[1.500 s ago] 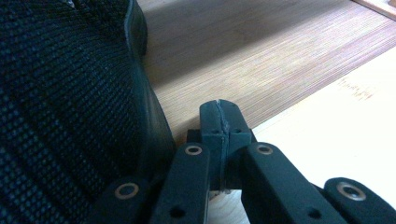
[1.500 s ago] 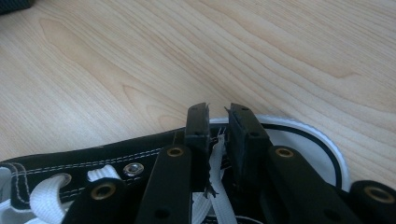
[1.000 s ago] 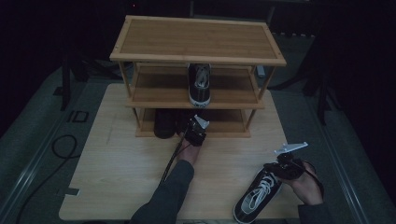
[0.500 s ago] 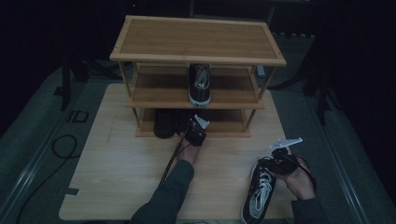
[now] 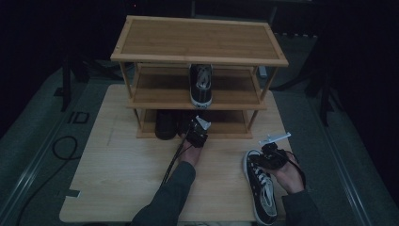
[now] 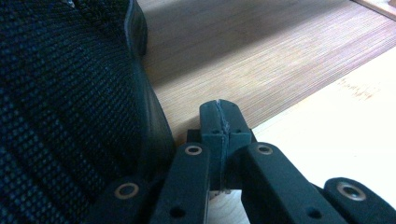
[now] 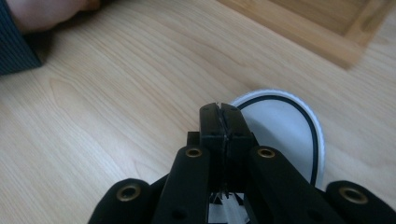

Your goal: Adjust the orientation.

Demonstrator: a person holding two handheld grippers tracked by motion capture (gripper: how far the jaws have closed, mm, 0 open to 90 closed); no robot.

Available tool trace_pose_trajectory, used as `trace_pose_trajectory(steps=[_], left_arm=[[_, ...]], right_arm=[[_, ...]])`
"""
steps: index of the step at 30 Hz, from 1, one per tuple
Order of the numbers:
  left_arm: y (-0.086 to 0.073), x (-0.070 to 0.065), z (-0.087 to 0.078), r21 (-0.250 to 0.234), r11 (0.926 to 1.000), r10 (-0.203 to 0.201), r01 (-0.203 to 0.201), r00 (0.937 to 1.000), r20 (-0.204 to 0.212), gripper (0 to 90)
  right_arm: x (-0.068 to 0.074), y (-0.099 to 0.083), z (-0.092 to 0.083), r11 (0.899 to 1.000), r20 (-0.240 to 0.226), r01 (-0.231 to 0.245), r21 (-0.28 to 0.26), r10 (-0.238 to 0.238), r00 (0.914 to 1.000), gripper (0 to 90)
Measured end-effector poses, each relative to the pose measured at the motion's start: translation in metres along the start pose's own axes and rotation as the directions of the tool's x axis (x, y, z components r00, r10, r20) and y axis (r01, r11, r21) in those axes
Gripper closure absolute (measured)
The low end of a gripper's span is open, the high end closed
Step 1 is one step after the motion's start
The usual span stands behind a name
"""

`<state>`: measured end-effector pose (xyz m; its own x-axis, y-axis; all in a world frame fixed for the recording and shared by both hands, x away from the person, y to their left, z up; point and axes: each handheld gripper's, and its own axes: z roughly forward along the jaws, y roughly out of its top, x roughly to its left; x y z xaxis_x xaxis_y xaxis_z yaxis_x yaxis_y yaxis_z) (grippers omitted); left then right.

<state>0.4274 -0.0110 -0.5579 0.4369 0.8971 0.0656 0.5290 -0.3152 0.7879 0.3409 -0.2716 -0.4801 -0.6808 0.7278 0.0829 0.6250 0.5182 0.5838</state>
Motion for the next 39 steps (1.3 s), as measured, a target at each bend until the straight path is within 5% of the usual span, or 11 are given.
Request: trace_pose_trajectory(steps=[21,29,39], left_arm=[[0.000,0.000,0.000,0.001,1.0000,0.000,0.000,1.0000,0.004,90.0],[0.000,0.000,0.000,0.000,1.0000,-0.001,0.001,1.0000,0.004,90.0],[0.000,0.000,0.000,0.001,1.0000,-0.001,0.001,1.0000,0.003,90.0]], right_arm=[[0.020,0.061,0.041,0.994,-0.043,0.107,-0.005,-0.107,0.9933,89.6],[0.018,0.058,0.046,0.996,-0.069,0.086,-0.005,-0.086,0.9939,87.5],[0.011,0.046,0.025,0.997,-0.064,0.048,-0.057,-0.051,0.9966,81.6]])
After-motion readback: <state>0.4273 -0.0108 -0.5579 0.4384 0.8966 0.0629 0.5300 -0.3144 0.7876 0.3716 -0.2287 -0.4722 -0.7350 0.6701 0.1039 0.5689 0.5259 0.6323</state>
